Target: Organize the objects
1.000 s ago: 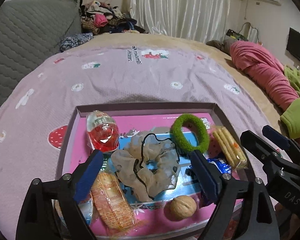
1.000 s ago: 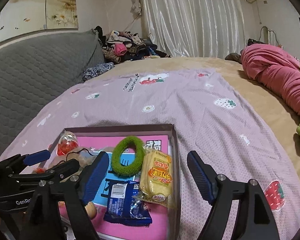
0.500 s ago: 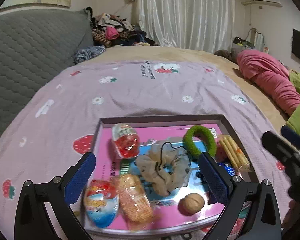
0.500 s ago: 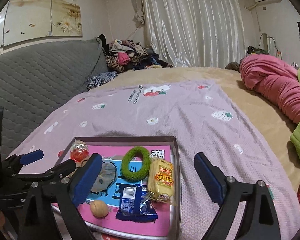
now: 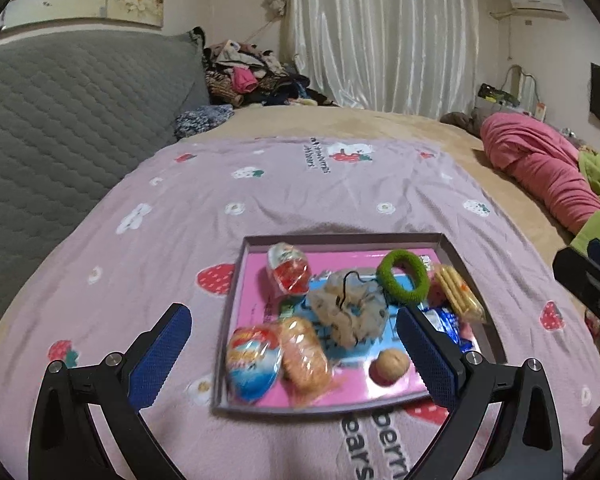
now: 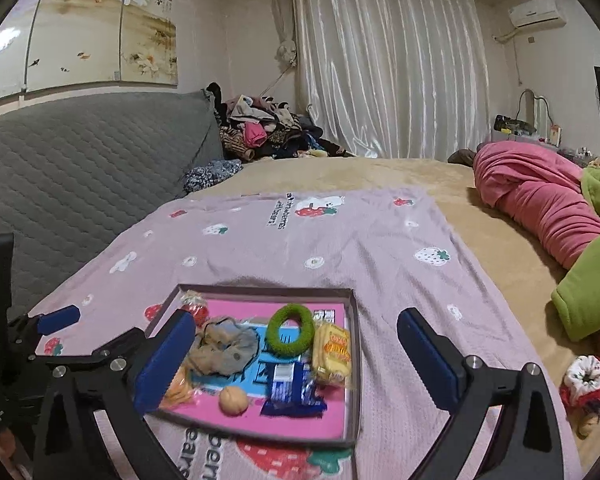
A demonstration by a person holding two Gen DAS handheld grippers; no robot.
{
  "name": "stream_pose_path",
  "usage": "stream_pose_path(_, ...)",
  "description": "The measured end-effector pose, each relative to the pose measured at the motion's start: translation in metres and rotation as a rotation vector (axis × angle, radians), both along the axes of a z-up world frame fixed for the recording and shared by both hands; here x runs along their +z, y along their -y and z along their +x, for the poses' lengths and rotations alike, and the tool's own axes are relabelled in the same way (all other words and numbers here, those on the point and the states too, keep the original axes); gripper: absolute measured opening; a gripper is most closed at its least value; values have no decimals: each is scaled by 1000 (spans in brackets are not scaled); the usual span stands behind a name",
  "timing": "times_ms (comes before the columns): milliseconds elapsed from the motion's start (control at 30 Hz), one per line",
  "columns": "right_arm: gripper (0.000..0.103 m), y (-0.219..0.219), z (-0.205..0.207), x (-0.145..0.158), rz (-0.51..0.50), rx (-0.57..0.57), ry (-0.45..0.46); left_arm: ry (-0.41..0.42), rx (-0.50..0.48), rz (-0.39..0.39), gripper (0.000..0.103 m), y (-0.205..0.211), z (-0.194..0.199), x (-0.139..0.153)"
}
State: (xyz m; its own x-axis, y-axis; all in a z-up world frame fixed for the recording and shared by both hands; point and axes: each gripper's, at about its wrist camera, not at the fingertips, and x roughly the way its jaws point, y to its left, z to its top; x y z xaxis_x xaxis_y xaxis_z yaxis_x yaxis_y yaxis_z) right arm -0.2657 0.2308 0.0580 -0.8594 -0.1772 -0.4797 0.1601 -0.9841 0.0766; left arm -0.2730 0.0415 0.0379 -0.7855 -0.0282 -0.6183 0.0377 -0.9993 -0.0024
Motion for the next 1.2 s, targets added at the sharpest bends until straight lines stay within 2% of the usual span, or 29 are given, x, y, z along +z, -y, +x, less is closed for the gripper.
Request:
stream_pose_path(267,102,9,44,23,31,0,8,-11,24,40,102,19,45,36)
stream_pose_path(400,102,11,69,39,23,-1,-4,-2,29,91,102,28,65,50)
stream_pose_path(633,102,16,104,59,26,2,-19,-27,73,9,102,33,105,74)
stream_pose_path(733,102,19,116,66,28,5,-24,-40,76,25,102,38,121,81)
stream_pose_path(933,102,24,139,73,35,11,-36,-47,107,69,102,51,143,85)
stream_pose_path(1200,102,28,161,76,33,15,-49,-85,106,41,102,52,173,84)
